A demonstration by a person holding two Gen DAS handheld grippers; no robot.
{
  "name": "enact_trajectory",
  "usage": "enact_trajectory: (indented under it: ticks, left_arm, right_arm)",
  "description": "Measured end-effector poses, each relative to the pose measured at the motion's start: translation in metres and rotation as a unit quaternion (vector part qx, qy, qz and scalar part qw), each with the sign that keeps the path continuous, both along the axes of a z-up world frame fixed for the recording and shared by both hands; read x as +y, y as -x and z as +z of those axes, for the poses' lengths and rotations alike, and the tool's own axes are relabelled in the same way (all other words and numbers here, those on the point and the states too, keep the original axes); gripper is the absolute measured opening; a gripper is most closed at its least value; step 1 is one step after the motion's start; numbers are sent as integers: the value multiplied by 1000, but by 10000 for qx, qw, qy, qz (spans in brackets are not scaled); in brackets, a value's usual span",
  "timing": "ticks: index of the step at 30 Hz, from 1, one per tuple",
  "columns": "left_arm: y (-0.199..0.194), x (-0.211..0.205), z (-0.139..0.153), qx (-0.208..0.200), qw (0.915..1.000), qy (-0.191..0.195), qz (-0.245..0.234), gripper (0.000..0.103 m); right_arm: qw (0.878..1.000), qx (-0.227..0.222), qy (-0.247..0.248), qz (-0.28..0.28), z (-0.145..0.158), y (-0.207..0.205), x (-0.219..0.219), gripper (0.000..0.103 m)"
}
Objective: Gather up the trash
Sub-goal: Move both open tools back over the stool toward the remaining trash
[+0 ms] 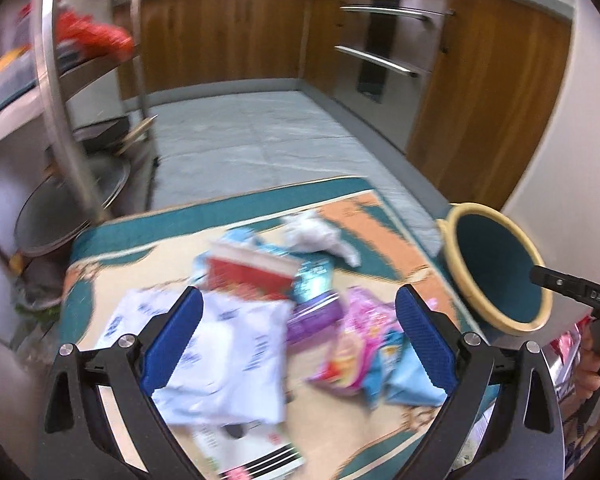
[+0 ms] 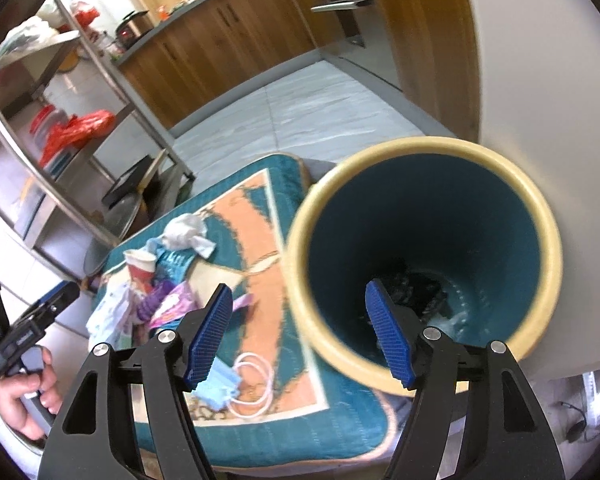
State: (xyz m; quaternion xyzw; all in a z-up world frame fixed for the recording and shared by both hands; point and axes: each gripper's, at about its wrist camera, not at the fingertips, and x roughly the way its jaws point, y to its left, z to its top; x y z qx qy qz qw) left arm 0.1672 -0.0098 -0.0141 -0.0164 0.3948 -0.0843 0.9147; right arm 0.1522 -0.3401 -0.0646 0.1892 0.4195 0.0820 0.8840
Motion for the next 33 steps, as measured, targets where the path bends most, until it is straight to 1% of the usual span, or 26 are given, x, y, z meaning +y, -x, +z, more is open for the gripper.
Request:
enact_trajectory:
  ticks: [4, 9, 13, 18, 20, 22, 24, 25, 27, 28, 30, 31, 33]
  left_arm:
    - [8, 32, -4, 139, 9992, 153, 353, 95]
    - [16, 57, -12, 290, 9978, 200, 558, 95]
    - [20, 72, -24, 541, 9956, 337, 682, 95]
    - [26, 84, -34, 761, 9917, 631, 819, 95]
    - [29, 82, -35, 791, 9915, 643, 803, 95]
    - [33, 75, -33, 740, 9932, 603, 667, 95]
    - [37, 64, -30, 631, 9961, 432, 432, 95]
    - [40, 54, -29, 550, 9981, 180, 228, 95]
    - [44, 36, -29, 433, 9984, -361, -93, 95]
    - [46, 24, -32, 370, 9955, -831, -284, 95]
    - [48, 9, -38, 288, 9884, -1402, -514, 95]
    - [48, 3, -42, 274, 9847, -1617, -598, 93]
    - [45, 0, -48, 310, 9819, -1750, -656, 89]
  right_arm:
    - [9997, 14, 44, 238, 3, -4, 24, 70]
    - [9982, 59, 155, 581, 1, -8, 56, 70]
    - [9951, 183, 295, 927, -6, -10, 82, 70]
    - [9890, 364, 539, 1331, -18, -7, 106, 70]
    - [9857, 421, 676, 1483, -23, -5, 115, 70]
    - [9825, 475, 765, 1632, -27, -3, 123, 70]
    - [9803, 501, 836, 1719, -30, -2, 127, 70]
    - [9788, 535, 869, 1777, -32, -1, 130, 70]
    - [9773, 569, 918, 1824, -35, 0, 133, 70]
    - [9763, 595, 947, 1853, -37, 0, 135, 70]
    - [9751, 622, 978, 1889, -39, 0, 137, 70]
    - [9743, 628, 1011, 1912, -40, 1, 138, 70]
    - [9728, 626, 1073, 1954, -42, 1, 142, 70]
